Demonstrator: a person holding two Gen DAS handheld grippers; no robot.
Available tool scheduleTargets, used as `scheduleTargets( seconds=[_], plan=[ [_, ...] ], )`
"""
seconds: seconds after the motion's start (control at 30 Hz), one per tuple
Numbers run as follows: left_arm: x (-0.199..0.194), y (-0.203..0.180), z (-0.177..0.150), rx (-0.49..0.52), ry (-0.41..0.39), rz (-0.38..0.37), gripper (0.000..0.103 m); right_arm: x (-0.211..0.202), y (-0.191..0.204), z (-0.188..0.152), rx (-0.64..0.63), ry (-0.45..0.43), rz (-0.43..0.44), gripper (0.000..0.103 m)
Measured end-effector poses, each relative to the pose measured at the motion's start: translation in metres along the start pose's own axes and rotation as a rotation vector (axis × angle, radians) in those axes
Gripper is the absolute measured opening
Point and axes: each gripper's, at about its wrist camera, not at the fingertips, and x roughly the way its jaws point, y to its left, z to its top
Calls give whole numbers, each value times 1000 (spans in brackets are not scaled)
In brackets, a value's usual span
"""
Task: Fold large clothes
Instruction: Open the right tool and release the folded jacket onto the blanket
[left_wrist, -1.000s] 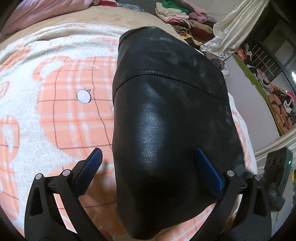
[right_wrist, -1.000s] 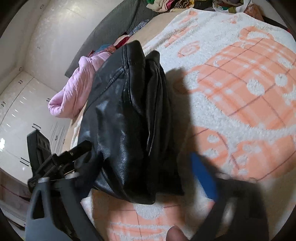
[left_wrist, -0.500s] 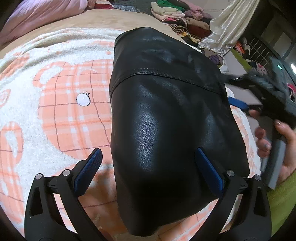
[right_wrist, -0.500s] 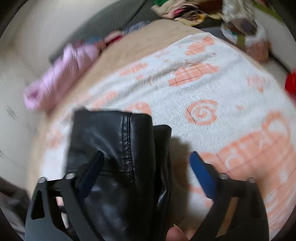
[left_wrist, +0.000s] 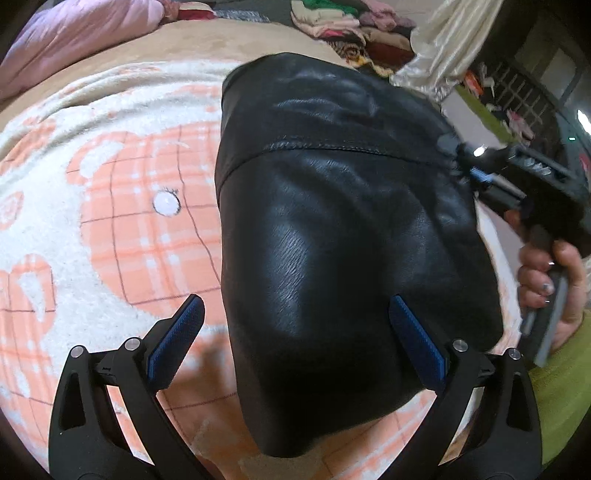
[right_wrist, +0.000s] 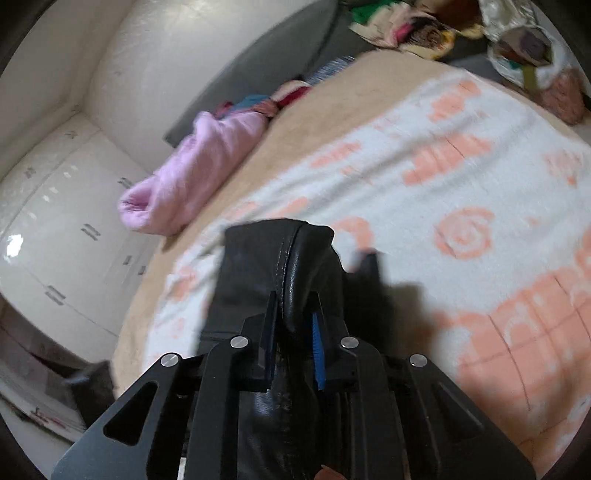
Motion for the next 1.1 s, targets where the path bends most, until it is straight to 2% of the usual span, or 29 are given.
scheduleTargets(
  seconds=[0.13,0.23,0.43,0.5,0.53,0.6,0.67,0.77,0.83,0.9,1.1],
  plan=[
    [4,-4,-3,2,5,-12,93,1,-24,-9,47,-15,20,16],
    [6,-6,-3,6,7,-7,93,1,-23,-13,19,-13,-35,20],
    [6,-13,-2,22,13,3,93,10,-3,-18,-91,-10,-198,25],
    [6,-15,-2,23,11,6,93,9,-3,-19,-90,-11,-217,34],
    [5,-15,-2,22,10,7,93,10,-5,-19,-82,-9,-212,36],
    [5,-15,-3,21,9,12,93,8,-7,-20,-72,-1,-208,51],
    [4,-17,-3,22,9,14,93,6,-9,-22,-66,15,-212,60],
    [1,-18,-4,24,6,20,93,-1,-7,-26,-67,9,-215,61],
    [0,-20,-5,22,6,25,93,-5,-4,-28,-70,4,-214,65],
    [-2,-21,-5,19,4,27,93,-13,1,-30,-77,-8,-201,75],
    [-10,-25,-7,12,-6,34,93,-39,15,-34,-107,-45,-197,95]
  ],
)
